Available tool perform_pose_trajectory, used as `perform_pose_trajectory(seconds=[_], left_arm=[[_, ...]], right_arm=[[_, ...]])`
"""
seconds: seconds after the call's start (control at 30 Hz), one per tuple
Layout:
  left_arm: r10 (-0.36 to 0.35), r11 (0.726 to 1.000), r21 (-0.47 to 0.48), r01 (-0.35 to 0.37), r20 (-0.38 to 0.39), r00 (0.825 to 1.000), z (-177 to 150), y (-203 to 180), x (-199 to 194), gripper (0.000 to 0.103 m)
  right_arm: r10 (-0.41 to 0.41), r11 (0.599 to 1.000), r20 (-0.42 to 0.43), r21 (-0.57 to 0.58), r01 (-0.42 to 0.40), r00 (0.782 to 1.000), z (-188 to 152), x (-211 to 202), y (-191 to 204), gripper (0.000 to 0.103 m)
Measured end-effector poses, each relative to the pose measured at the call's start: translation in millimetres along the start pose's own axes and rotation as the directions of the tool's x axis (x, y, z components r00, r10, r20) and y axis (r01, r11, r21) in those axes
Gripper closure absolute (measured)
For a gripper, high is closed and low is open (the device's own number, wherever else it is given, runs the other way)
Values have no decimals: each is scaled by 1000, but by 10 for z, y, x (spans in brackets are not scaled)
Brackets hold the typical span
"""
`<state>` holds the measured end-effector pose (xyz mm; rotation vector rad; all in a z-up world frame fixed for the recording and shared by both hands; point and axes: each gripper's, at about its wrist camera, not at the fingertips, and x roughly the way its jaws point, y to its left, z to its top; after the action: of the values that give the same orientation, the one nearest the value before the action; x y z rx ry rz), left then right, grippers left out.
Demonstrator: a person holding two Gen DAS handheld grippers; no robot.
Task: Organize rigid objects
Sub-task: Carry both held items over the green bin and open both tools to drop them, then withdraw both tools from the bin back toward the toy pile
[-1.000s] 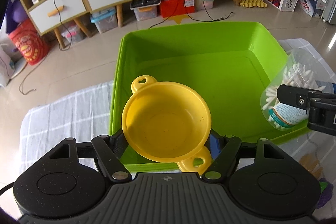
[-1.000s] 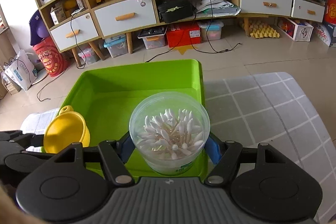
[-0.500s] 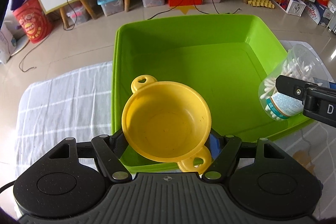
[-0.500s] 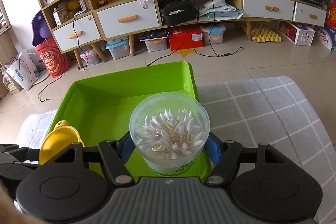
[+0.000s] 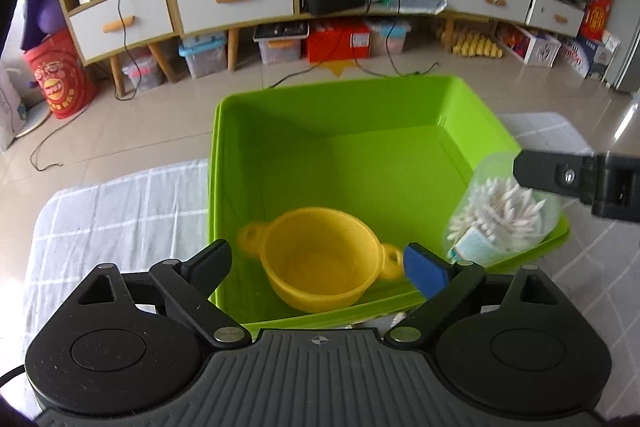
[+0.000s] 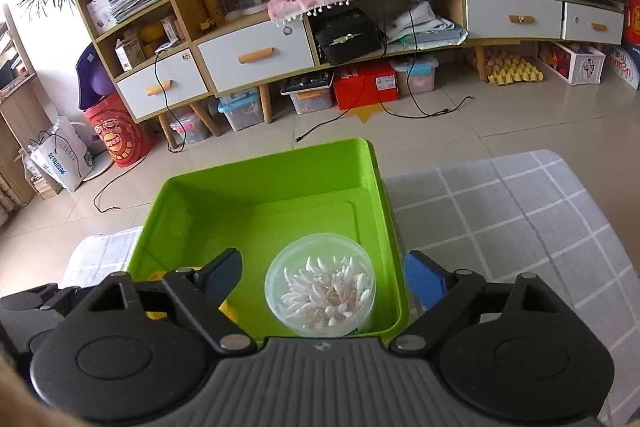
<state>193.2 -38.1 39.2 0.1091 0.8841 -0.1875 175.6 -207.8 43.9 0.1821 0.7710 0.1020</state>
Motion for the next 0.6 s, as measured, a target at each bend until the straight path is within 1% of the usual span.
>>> perform_pose_trajectory(seconds=[0.1,0.23,0.43,0.5,0.6], left_arm=[[-15,1000,-23,15,18,1000,-7,35,-110,8],[-21,999,-40,23,39,999,-28,42,-268,3],[-28,998,-53,31,65,997,-102,62,-507,2],[-44,998,-45,47,69,997,-135,54,-580,2],[-50,997,-56,54,69,996,-228,65,-678,2]], right_arm=[[-5,1000,-3,1,5,1000,3,-95,5,25],[-8,1000,0,6,8,1000,-12,-248,-5,25],[-13,1000,-8,5,13,1000,-72,-481,-6,25],[-13,1000,-12,4,13,1000,-114,-552,-11,25],[-10,1000,-17,5,10,1000,-182,-642,-21,25]])
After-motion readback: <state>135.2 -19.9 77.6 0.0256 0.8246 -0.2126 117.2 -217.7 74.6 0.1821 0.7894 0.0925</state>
